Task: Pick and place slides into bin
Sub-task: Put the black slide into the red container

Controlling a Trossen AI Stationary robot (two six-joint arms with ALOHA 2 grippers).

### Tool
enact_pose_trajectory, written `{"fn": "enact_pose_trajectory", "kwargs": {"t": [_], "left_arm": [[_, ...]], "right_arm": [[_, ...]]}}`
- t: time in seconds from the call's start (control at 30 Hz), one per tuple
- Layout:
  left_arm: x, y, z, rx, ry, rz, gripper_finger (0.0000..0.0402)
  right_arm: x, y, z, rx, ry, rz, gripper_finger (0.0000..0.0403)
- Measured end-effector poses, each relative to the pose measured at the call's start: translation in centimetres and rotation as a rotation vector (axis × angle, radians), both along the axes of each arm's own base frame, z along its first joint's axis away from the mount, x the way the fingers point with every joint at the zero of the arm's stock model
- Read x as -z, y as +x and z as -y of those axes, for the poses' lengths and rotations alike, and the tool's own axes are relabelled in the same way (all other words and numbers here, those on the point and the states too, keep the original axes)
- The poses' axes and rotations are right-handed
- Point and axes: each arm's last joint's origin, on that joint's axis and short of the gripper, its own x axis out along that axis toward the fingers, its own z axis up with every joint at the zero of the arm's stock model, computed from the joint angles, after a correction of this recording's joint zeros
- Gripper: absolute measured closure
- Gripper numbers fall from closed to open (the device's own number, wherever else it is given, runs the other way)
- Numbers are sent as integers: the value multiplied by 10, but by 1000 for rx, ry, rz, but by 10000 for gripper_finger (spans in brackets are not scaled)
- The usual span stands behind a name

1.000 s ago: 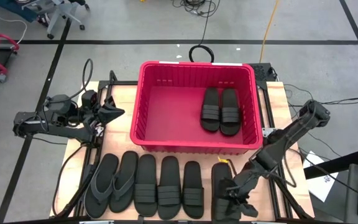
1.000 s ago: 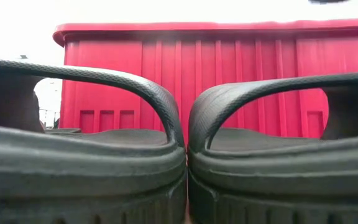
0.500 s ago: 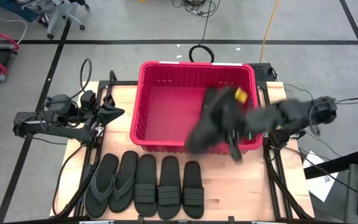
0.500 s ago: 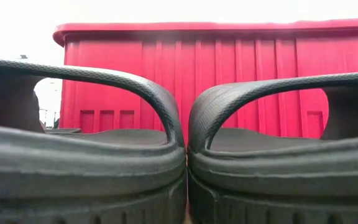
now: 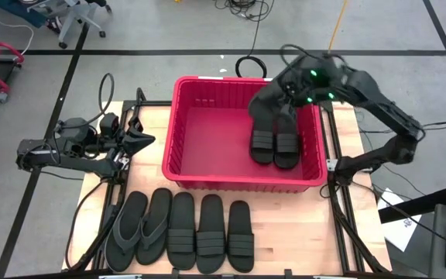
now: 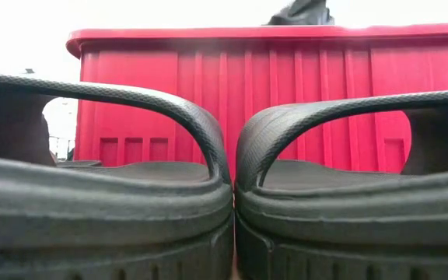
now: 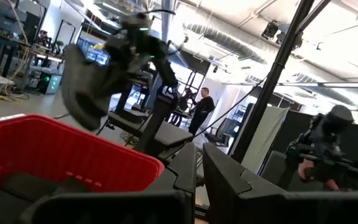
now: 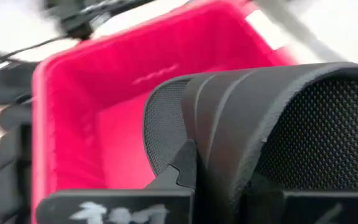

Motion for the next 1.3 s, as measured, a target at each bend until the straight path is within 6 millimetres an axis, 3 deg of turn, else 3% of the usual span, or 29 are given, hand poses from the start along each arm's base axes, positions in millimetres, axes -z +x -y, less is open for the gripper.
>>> {"fn": "enact_pose_trajectory", "kwargs": {"t": [0.2,0.33,0.57,0.9,1.3], "left_arm": [[1,0,0,-3,11,-6,376],[1,0,0,-18,24,-5,376],[1,0,-1,-42,23,-5,376],[1,0,-1,-42,21,-5,376],[1,0,-1,-43,25,-5,376]], "right_arm": [[38,25,51,-147,48,-76,398],[71,51,70,-311,83,-109,398],[120,89,78,-621,157,-68,399],[187,121,96,-628,296,-163,399],[225,144,99,-643,336,-171,400]]}}
